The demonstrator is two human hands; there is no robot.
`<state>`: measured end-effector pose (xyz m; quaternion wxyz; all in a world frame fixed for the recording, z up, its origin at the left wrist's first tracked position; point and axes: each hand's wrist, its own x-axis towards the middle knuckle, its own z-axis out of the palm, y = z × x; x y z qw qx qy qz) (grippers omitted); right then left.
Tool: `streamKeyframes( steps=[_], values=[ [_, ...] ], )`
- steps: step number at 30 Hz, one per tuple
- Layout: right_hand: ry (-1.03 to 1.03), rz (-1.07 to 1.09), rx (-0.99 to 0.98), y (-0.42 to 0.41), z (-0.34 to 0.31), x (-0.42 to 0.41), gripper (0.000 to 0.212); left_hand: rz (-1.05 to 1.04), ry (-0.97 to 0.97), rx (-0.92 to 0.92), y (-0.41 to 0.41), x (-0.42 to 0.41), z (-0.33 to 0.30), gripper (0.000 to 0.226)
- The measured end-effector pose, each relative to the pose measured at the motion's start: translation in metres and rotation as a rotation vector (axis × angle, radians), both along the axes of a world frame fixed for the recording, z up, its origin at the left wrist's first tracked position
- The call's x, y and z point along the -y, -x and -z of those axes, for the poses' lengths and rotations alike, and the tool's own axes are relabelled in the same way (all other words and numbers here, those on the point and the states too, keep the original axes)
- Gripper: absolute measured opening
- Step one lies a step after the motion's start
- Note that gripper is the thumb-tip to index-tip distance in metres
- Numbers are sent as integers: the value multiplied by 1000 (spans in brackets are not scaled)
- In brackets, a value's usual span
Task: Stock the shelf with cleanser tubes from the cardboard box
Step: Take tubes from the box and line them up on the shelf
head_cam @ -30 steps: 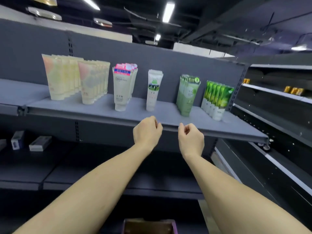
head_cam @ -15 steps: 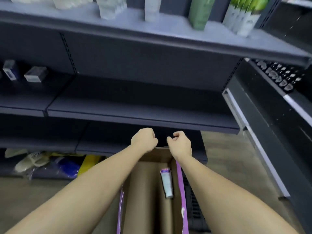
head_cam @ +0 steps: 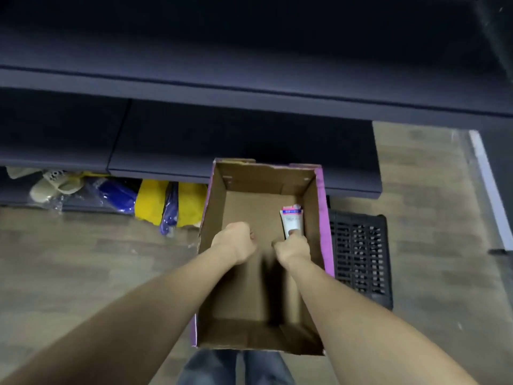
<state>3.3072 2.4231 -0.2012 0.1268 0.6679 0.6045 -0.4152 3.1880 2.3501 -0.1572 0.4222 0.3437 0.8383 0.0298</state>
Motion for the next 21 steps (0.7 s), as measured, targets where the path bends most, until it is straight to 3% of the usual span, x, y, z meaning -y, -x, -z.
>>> streamKeyframes(
  steps=[7, 13, 17, 21],
  values=[
    [-54, 16, 105, -13, 60, -16, 57, 46, 114, 32, 5, -8, 51, 29],
    [-179, -172, 218, -5, 90, -12, 60, 193, 246, 55, 0, -8, 82, 34],
    [-199, -197, 277, 2, 103, -26, 73, 155, 266, 123, -3, -10, 97, 27],
    [-252, -323, 362, 1, 114, -36, 64, 93, 268, 177, -5, -10, 107, 25]
  ],
)
